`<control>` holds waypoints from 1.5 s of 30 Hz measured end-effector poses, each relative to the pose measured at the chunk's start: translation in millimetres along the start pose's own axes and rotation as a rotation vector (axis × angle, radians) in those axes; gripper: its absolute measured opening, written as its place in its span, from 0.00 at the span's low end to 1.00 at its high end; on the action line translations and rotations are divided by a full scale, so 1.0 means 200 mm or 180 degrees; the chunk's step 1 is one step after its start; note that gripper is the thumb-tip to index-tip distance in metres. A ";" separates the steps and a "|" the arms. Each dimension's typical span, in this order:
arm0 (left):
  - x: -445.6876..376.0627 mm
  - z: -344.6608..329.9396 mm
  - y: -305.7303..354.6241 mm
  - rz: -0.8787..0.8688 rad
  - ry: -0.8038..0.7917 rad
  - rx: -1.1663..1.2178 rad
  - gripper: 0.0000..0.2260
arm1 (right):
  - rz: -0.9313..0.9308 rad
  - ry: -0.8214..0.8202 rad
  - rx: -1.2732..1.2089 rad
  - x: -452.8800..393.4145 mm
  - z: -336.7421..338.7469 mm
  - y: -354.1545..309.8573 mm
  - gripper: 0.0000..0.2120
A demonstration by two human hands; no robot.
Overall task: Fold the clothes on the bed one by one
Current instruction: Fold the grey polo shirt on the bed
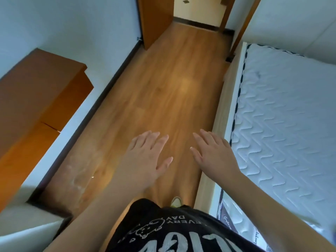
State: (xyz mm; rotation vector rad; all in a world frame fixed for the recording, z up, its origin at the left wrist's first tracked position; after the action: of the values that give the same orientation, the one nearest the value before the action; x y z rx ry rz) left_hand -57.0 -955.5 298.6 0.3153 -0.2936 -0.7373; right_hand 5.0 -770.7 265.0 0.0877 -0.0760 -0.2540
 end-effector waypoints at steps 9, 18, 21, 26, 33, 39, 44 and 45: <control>-0.65 0.21 -0.33 -0.0222 0.0090 -0.0217 0.31 | -0.0051 -0.0029 -0.0104 -0.70 0.03 -0.11 0.23; -1.34 0.52 -0.60 -0.0640 -0.0001 -0.0472 0.30 | -0.0395 -0.0137 -0.0101 -1.33 0.15 -0.09 0.23; -1.59 0.56 -0.56 -0.0890 -0.0138 -0.0532 0.31 | -0.0565 -0.0191 -0.0186 -1.47 0.14 0.02 0.26; -2.08 0.58 -0.44 -0.1196 -0.0227 -0.0511 0.32 | -0.0962 0.0066 -0.0335 -1.75 0.12 0.31 0.25; -2.77 0.65 -0.19 -0.1385 -0.0156 -0.0510 0.32 | -0.1119 0.0344 -0.0341 -2.22 0.11 0.80 0.21; -3.21 0.82 -0.15 -0.1203 0.0026 -0.0512 0.29 | -0.0882 0.0368 -0.0176 -2.70 0.23 1.08 0.24; -3.61 1.01 -0.15 -0.1159 0.0235 -0.0545 0.28 | -0.0867 0.0464 -0.0168 -3.16 0.32 1.25 0.24; -3.71 1.05 -0.17 -0.1168 0.0303 -0.0560 0.27 | -0.0865 0.0478 -0.0147 -3.27 0.34 1.28 0.24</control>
State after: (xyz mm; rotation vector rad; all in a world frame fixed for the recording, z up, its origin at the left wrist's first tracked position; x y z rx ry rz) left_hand -677.0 -501.4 366.5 0.2381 -0.0785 -1.0986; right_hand -567.9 -363.2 314.5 0.0707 0.0921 -0.5194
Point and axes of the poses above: each hand's wrist, its own x-axis away from the middle knuckle, its own z-axis out of the back of the hand, y = z × x, the point moved 6 cm from there along -x, towards the middle knuckle, and after that the axes turned 12 degrees about x, right-handed, at the moved point
